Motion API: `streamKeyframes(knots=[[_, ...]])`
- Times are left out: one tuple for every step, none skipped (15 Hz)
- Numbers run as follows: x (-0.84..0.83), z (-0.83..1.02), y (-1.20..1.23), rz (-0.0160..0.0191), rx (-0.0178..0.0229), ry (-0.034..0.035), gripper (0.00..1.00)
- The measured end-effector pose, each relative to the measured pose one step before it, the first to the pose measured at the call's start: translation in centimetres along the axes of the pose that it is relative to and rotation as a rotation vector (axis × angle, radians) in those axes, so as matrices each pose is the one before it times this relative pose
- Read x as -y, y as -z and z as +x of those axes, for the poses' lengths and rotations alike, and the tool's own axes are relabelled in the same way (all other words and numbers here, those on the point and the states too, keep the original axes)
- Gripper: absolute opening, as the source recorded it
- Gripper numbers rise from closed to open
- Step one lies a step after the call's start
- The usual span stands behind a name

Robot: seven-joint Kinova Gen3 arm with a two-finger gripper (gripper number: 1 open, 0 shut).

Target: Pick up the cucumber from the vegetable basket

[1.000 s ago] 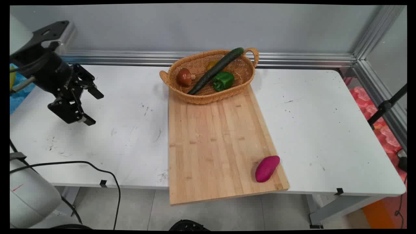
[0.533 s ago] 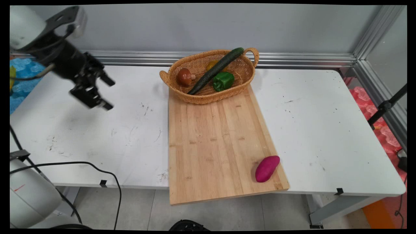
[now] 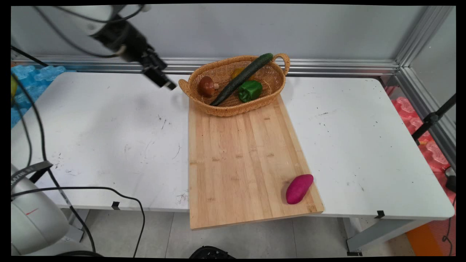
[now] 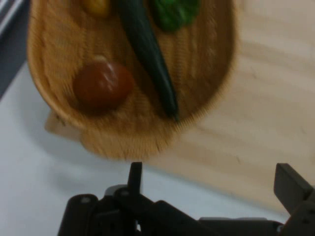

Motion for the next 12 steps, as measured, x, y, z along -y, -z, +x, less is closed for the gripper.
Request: streamKeyframes(knots=[[0.418, 0.942, -1.053, 0.01121, -0.01079, 0.02182, 1.00], [0.398, 0.897, -1.095, 0.01072, -0.00958, 0.02047, 1.00], [0.327, 0.753, -0.994, 0.00934, -0.00823, 0.01755, 1.00], [0.319, 0.871, -1.164, 0.01025, -0.00973, 0.01913, 1.00], [0.298, 0.863, -1.182, 0.00802, -0.00965, 0.01823, 1.00], [0.223, 0.758, -1.042, 0.00571, -0.00948, 0.01485, 1.00], [0.199, 0.877, -1.216, 0.00580, -0.01064, 0.01606, 1.00], [0.194, 0.845, -1.209, 0.00495, -0.01037, 0.01569, 1.00], [0.146, 0.829, -1.235, 0.00469, -0.00998, 0.01600, 1.00], [0.095, 0.666, -1.048, 0.00353, -0.00796, 0.01390, 1.00], [0.050, 0.418, -0.706, 0.00198, -0.00471, 0.00904, 1.00], [0.047, 0.598, -1.046, 0.00282, -0.00682, 0.01420, 1.00]])
